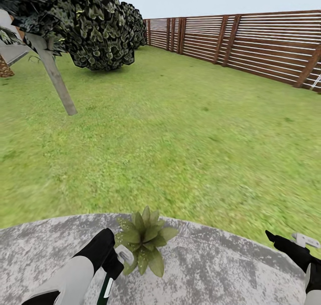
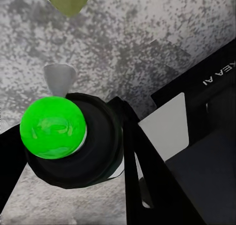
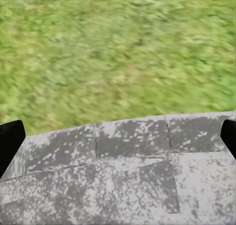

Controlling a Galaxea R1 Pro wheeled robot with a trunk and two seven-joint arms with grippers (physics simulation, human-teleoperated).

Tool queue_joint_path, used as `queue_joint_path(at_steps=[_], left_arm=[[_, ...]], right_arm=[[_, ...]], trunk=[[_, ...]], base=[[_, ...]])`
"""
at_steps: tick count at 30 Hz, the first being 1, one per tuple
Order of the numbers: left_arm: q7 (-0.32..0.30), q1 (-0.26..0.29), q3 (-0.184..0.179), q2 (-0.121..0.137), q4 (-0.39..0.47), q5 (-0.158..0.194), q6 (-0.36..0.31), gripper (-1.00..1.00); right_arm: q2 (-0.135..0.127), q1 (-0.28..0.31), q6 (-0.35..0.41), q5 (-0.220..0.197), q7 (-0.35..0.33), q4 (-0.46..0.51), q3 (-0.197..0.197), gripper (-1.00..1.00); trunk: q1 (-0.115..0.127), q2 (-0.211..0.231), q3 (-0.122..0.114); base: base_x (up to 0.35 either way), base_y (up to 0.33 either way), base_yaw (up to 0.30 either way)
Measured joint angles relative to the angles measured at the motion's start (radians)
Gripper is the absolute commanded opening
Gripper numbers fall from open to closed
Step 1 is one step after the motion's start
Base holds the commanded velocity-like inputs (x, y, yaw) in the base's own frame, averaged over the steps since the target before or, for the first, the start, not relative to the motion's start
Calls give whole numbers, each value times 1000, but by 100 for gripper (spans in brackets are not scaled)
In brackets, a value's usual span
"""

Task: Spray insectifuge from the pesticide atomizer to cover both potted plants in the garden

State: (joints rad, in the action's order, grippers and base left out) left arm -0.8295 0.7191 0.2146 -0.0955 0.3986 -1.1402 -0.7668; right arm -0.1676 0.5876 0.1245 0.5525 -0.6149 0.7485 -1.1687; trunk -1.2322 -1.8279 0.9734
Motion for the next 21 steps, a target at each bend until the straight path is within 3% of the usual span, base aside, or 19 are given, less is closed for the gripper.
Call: queue_joint_path(at_steps=[9, 15, 21], left_arm=[[-1, 0, 3, 0, 18, 3, 0, -100], [-1, 0, 2, 0, 60, 52, -3, -100], [-1, 0, 1, -1, 66, 60, -9, -100]], right_arm=[[0, 0, 0, 0, 0, 0, 0, 100], [0, 0, 0, 0, 1, 0, 0, 100], [0, 0, 0, 0, 2, 0, 0, 100]], trunk=[[0, 0, -8], [1, 0, -8], [0, 0, -8]], base=[[34, 0, 0], [274, 0, 0], [38, 0, 0]])
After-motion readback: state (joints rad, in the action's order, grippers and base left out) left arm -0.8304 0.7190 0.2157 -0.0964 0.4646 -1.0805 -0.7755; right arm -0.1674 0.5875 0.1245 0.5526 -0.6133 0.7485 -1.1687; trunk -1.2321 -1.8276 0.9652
